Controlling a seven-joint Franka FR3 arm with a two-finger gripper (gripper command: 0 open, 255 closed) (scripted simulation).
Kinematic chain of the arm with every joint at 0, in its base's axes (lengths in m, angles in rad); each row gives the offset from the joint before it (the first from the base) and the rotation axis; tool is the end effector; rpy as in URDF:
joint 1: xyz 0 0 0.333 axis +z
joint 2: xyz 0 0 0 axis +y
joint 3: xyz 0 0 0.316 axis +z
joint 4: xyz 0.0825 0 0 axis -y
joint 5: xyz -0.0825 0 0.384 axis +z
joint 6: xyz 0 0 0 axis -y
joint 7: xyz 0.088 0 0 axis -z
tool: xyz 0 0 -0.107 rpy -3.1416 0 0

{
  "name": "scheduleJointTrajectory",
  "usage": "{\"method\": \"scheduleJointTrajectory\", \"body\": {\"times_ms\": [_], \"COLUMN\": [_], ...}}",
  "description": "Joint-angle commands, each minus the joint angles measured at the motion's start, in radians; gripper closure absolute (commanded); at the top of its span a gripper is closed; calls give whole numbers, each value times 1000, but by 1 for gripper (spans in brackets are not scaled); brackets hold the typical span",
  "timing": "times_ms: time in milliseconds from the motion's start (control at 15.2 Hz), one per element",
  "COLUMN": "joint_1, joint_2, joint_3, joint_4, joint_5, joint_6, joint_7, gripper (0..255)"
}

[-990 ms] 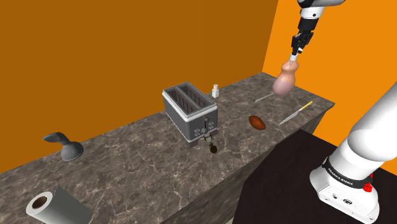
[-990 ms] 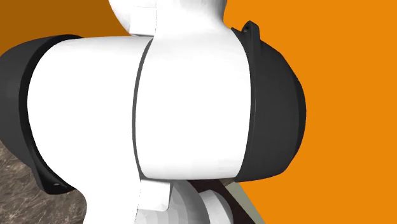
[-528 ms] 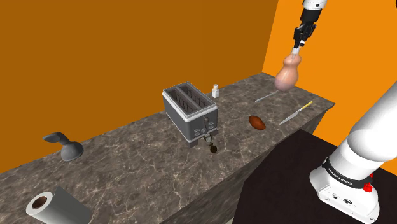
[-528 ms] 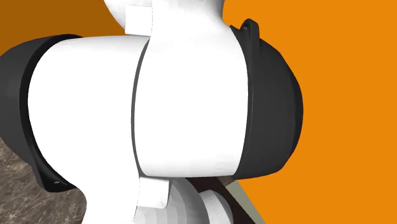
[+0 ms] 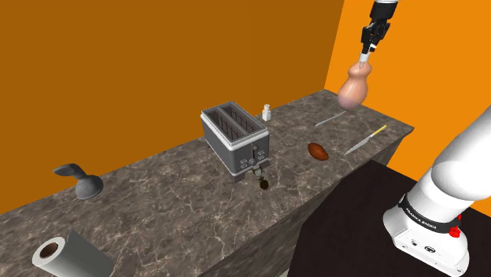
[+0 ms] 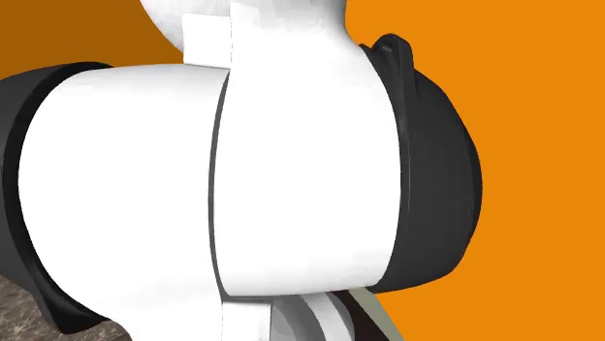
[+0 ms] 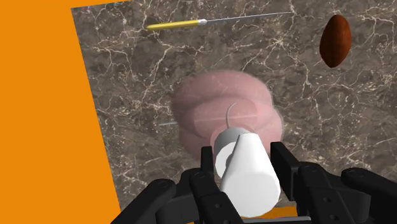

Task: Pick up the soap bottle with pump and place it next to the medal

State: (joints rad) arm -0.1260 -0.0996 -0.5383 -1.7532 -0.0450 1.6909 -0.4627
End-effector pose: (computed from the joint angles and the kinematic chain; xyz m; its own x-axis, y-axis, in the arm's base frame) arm 0.4118 -0.3434 0.5945 0.9808 -0.1938 0.0237 -0.1940 -0.9810 0.0049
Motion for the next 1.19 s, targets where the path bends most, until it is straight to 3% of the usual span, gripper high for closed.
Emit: {"method": "scheduleJointTrajectory", "body": {"times_ms": [0,528,1122], "joint_1": [19,82,154], "joint_2": [-53,-200,-273], "joint_3": [32,178,339], "joint_4": [-51,-202,-284], "joint_5": [-25,-61,-35], "joint_6": [4,8,4], "joint_7": [57,280,510], "gripper": [255,255,255]}}
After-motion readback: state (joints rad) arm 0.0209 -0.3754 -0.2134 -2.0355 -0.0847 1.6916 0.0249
